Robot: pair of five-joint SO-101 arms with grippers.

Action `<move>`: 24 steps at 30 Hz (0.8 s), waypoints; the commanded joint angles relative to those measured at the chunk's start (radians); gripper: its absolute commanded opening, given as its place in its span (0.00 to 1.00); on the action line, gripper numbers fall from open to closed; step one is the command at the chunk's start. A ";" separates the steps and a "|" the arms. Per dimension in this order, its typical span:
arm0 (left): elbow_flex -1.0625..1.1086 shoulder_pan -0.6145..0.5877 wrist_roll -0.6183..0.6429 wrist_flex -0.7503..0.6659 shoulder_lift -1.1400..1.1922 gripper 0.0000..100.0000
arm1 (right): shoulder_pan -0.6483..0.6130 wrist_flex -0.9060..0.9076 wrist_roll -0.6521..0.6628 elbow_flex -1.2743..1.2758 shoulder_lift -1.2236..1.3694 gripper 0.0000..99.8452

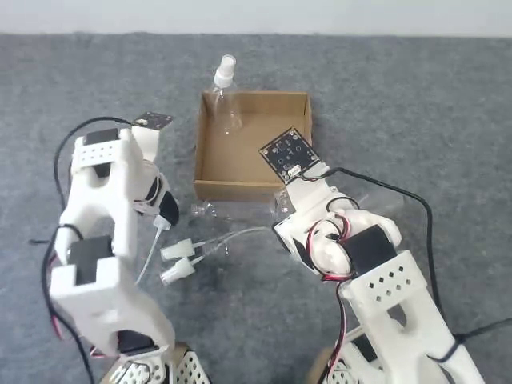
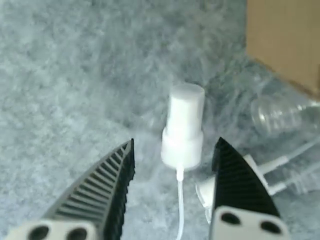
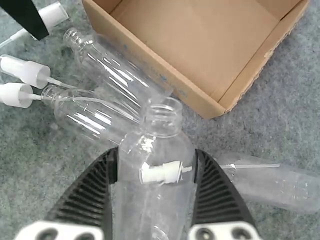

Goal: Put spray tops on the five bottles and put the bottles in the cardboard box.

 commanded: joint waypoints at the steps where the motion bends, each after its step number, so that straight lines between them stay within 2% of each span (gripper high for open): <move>1: -0.082 0.006 0.020 0.017 0.052 0.22 | 0.015 -0.021 -0.002 -0.015 -0.031 0.01; 10: -0.104 0.014 0.012 0.026 0.109 0.10 | 0.015 -0.021 -0.002 -0.015 -0.031 0.01; 16: -0.177 0.020 -0.029 0.137 0.109 0.01 | 0.015 -0.021 -0.002 -0.014 -0.031 0.01; 24: -0.297 -0.012 -0.035 0.249 0.109 0.01 | 0.015 -0.019 -0.005 -0.014 -0.031 0.01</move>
